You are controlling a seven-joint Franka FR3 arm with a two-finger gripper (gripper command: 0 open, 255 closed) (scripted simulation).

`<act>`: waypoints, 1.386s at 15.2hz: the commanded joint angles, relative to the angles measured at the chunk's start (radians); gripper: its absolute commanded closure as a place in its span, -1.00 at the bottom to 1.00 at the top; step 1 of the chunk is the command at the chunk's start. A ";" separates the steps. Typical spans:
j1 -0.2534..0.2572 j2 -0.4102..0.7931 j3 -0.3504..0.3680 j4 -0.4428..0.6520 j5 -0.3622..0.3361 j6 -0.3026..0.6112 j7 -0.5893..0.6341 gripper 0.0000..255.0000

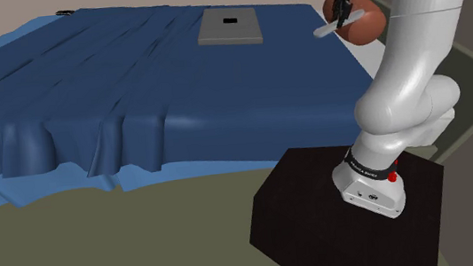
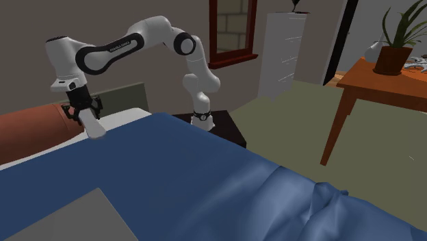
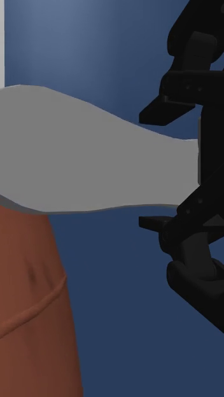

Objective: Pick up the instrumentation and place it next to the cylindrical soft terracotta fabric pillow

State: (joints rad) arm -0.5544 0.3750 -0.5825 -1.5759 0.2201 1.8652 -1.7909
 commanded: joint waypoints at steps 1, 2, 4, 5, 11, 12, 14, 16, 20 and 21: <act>0.000 0.008 0.002 -0.017 0.005 0.023 -0.004 1.00; 0.000 0.011 0.004 -0.026 0.007 0.035 -0.005 1.00; 0.000 0.017 0.006 -0.045 0.012 0.059 -0.009 1.00; 0.000 0.021 0.007 -0.053 0.015 0.070 -0.011 1.00; -0.003 0.047 0.016 -0.100 0.033 0.139 -0.023 1.00; -0.004 0.052 0.018 -0.107 0.037 0.150 -0.025 1.00; -0.005 0.062 0.021 -0.120 0.044 0.172 -0.030 1.00; -0.007 0.074 0.025 -0.132 0.052 0.193 -0.035 1.00; -0.011 0.093 0.032 -0.150 0.065 0.228 -0.044 1.00; -0.011 0.093 0.032 -0.149 0.065 0.228 -0.044 1.00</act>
State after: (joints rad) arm -0.5657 0.4651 -0.5522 -1.7261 0.2836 2.0920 -1.8339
